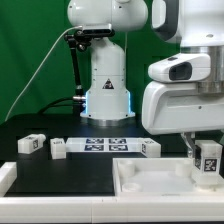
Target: Assemble one leg
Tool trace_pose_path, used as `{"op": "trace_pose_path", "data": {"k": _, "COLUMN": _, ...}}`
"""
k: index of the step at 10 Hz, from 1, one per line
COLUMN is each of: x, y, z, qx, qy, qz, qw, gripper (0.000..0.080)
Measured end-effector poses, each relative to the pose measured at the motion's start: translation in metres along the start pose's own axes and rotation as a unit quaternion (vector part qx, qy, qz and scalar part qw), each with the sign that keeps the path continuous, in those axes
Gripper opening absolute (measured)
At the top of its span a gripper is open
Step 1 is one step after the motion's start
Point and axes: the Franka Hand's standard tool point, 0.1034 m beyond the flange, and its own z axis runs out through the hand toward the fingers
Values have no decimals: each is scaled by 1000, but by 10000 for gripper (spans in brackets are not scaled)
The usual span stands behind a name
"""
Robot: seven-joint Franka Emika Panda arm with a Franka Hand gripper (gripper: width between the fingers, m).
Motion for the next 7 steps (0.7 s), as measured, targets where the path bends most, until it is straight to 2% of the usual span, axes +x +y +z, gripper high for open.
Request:
{"op": "trace_pose_path", "data": {"k": 3, "x": -2, "y": -1, "z": 2, "qx": 1, "qy": 4, "qz": 151, "qw": 988, "gripper": 298}}
{"op": "trace_pose_path", "data": {"k": 5, "x": 0, "y": -3, "z": 3, "qx": 11, "qy": 11, "qz": 291, "qw": 957, "gripper": 298}}
{"op": "trace_pose_path", "data": {"k": 7, "x": 0, "y": -5, "z": 3, "qx": 9, "qy": 6, "qz": 393, "qw": 919, "gripper": 298}}
